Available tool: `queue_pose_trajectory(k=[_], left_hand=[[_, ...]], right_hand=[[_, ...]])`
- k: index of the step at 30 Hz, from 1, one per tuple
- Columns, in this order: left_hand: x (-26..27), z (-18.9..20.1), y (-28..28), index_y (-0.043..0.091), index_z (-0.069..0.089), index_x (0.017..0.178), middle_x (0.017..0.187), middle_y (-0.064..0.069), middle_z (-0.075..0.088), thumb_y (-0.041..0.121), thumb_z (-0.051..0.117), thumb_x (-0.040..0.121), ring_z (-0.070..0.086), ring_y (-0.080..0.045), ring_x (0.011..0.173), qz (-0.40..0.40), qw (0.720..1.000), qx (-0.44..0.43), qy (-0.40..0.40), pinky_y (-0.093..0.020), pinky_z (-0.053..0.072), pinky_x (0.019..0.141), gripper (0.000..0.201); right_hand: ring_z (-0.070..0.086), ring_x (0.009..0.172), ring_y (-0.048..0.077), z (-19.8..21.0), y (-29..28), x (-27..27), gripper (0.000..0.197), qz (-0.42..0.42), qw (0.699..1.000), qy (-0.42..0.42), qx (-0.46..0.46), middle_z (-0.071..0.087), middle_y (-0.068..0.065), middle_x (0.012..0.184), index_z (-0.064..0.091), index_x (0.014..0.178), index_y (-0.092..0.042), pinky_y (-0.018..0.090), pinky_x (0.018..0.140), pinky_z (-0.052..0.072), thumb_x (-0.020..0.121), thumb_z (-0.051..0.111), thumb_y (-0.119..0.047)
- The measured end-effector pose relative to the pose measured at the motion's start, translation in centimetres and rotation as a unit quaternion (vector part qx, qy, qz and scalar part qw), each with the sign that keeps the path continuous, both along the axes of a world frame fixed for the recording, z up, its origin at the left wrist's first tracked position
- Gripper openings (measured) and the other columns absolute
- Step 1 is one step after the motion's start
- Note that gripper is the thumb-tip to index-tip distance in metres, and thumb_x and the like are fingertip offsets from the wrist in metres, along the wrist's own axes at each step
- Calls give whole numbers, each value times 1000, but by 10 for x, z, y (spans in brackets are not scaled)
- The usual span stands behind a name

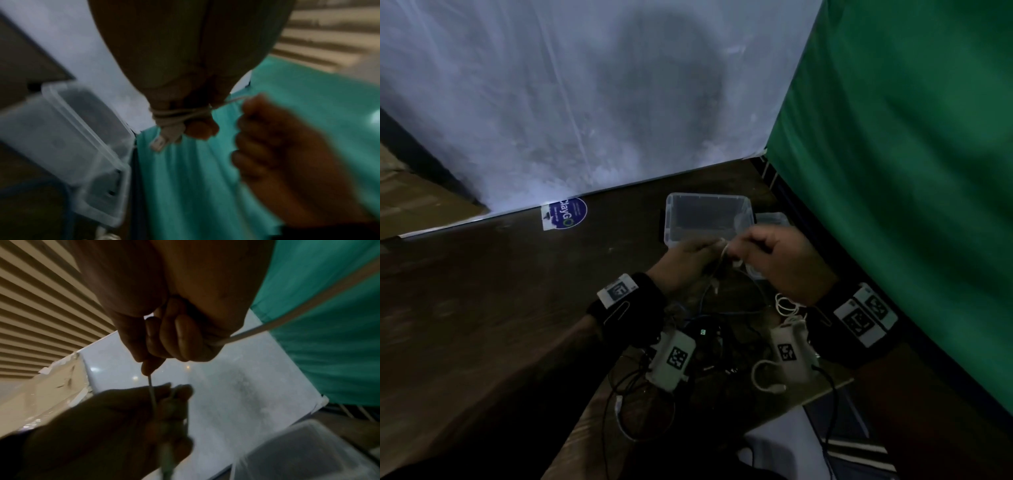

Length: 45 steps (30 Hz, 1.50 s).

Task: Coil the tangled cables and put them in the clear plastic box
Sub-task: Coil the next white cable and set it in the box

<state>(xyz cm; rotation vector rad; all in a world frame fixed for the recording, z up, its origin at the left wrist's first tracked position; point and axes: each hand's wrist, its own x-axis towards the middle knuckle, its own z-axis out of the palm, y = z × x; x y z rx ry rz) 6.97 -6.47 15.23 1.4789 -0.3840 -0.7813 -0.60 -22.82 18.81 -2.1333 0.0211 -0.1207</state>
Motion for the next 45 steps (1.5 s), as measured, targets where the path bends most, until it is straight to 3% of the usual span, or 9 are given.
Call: queue_pose_trajectory(k=[5, 9, 14, 23, 26, 29, 33, 39, 45], left_hand=[[-6, 25, 0, -1, 57, 98, 67, -2, 58, 9, 32, 101, 52, -15, 61, -110, 975, -119, 150, -26, 48, 57, 28], [0, 23, 2, 2, 55, 98, 73, -5, 48, 12, 33, 101, 46, -14, 66, -111, 929, -234, 263, -26, 51, 69, 25], [9, 0, 2, 3, 61, 102, 84, -7, 61, 14, 46, 95, 63, -17, 75, 38, 868, -322, 377, -32, 57, 80, 20], [17, -32, 2, -1, 59, 96, 84, -12, 64, 13, 39, 103, 66, -20, 71, 253, 916, -209, 230, -29, 58, 68, 26], [12, -40, 5, 4, 67, 89, 81, -12, 68, 18, 47, 101, 65, -21, 77, 181, 983, -17, -13, -35, 55, 76, 27], [-3, -36, 3, -6, 66, 97, 85, -22, 66, 15, 48, 100, 62, -15, 74, 36, 992, 69, -100, -27, 53, 71, 28], [-13, -20, 1, -16, 57, 110, 102, -25, 60, 15, 41, 101, 56, -28, 90, -18, 999, 21, 28, -28, 50, 76, 35], [-17, -1, 0, 5, 64, 100, 92, -18, 57, 10, 40, 101, 51, -29, 82, -57, 992, -42, 102, -30, 46, 69, 24], [-13, 4, 8, 4, 56, 98, 73, -3, 37, 14, 39, 99, 41, -13, 63, -51, 925, -224, 302, -27, 49, 66, 20]], right_hand=[[62, 70, 22, -6, -29, 15, 15, -30, 997, -9, 74, 72, 16, 83, 72, 85, -11, 36, 68, 50, 95, 63, -18], [64, 74, 15, -28, -19, 14, 17, -43, 996, 19, 81, 70, 4, 82, 72, 87, -24, 34, 70, 51, 97, 59, -25], [63, 89, -8, -59, 8, 4, 22, 2, 994, 87, 72, 69, -10, 99, 69, 115, -16, 19, 82, 50, 100, 53, -20], [64, 80, 17, -53, 31, -12, 21, 127, 984, 99, -72, 70, 3, 86, 71, 89, -15, 30, 73, 49, 98, 55, -26], [61, 66, 13, -38, 27, -13, 24, 113, 986, 81, -96, 64, -2, 71, 66, 77, -21, 27, 61, 47, 97, 57, -29], [60, 66, 8, -30, 12, -6, 18, 68, 993, 52, -84, 63, -6, 70, 67, 80, -21, 23, 62, 47, 96, 59, -26], [61, 71, 3, -31, -12, 1, 10, 5, 995, -3, -95, 65, -8, 75, 67, 83, -21, 21, 69, 48, 92, 66, -25], [62, 68, 1, -38, -20, 5, 8, -30, 999, -21, -16, 65, -12, 71, 65, 83, -23, 13, 65, 48, 90, 69, -21], [68, 86, 30, -58, -14, 1, 20, -56, 994, 62, 66, 72, 11, 90, 72, 94, -26, 49, 80, 57, 98, 55, -36]])
